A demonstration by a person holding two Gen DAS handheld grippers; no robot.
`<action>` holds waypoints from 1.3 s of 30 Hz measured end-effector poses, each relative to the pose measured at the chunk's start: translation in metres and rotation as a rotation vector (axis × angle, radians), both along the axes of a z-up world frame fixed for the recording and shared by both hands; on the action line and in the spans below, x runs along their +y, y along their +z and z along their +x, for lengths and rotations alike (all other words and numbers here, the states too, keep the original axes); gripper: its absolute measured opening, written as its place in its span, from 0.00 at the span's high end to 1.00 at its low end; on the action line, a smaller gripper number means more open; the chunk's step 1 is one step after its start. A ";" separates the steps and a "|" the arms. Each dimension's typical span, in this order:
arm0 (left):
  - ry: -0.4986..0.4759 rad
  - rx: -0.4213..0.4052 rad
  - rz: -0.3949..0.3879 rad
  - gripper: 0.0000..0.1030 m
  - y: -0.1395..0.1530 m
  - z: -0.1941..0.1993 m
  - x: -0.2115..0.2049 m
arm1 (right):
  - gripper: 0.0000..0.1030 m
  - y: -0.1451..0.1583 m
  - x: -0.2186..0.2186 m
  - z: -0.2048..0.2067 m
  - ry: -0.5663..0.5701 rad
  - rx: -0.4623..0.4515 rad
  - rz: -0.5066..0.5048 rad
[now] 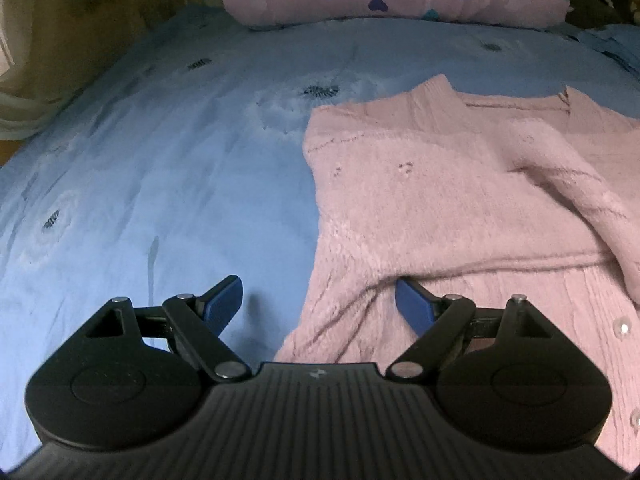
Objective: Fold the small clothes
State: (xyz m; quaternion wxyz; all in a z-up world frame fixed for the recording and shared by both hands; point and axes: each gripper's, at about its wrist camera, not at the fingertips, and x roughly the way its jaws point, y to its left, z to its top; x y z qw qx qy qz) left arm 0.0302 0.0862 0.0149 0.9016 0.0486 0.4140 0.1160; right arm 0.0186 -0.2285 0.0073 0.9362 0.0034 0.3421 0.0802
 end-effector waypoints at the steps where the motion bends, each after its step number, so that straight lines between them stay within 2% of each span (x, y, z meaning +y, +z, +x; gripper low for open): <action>1: 0.005 -0.004 0.000 0.16 -0.001 0.002 0.000 | 0.50 -0.002 0.000 0.001 0.000 -0.001 0.002; 7: 0.032 -0.015 -0.009 0.16 -0.001 0.007 0.000 | 0.50 -0.009 0.000 0.001 0.061 -0.003 -0.019; 11: 0.045 -0.021 -0.022 0.16 0.000 0.007 0.003 | 0.50 -0.004 -0.003 0.001 0.052 -0.024 -0.012; 14: 0.051 -0.024 -0.025 0.16 0.000 0.007 0.004 | 0.49 -0.002 -0.002 -0.002 0.051 -0.071 -0.076; 16: 0.057 -0.027 -0.024 0.16 0.000 0.007 0.004 | 0.48 -0.003 -0.002 0.000 0.052 -0.071 -0.110; 23: 0.080 -0.037 -0.028 0.16 0.003 0.003 0.006 | 0.47 -0.010 -0.011 0.004 0.062 -0.024 -0.040; 24: 0.086 -0.040 -0.029 0.16 0.003 0.003 0.007 | 0.49 -0.010 -0.010 0.003 0.078 -0.017 -0.045; 25: 0.092 -0.043 -0.030 0.16 0.004 0.003 0.008 | 0.67 -0.010 -0.009 0.002 0.100 -0.012 -0.053; 26: 0.100 -0.046 -0.031 0.16 0.004 0.003 0.009 | 0.78 -0.010 -0.007 0.001 0.133 0.002 -0.054; 28: 0.122 -0.055 -0.031 0.16 0.004 0.003 0.012 | 0.86 -0.006 -0.003 0.000 0.163 0.005 -0.074; 31: 0.170 -0.077 -0.031 0.16 0.007 0.001 0.018 | 0.87 0.011 0.004 0.002 0.205 -0.021 -0.073; 33: 0.211 -0.088 -0.025 0.16 0.008 0.000 0.025 | 0.87 0.031 0.009 0.005 0.205 -0.088 -0.083; 36: 0.274 -0.084 -0.041 0.15 0.007 -0.001 0.038 | 0.87 0.061 0.012 0.017 0.157 -0.174 -0.117; 39: 0.302 -0.075 -0.091 0.15 0.004 -0.002 0.047 | 0.87 0.074 0.008 0.033 0.106 -0.200 -0.168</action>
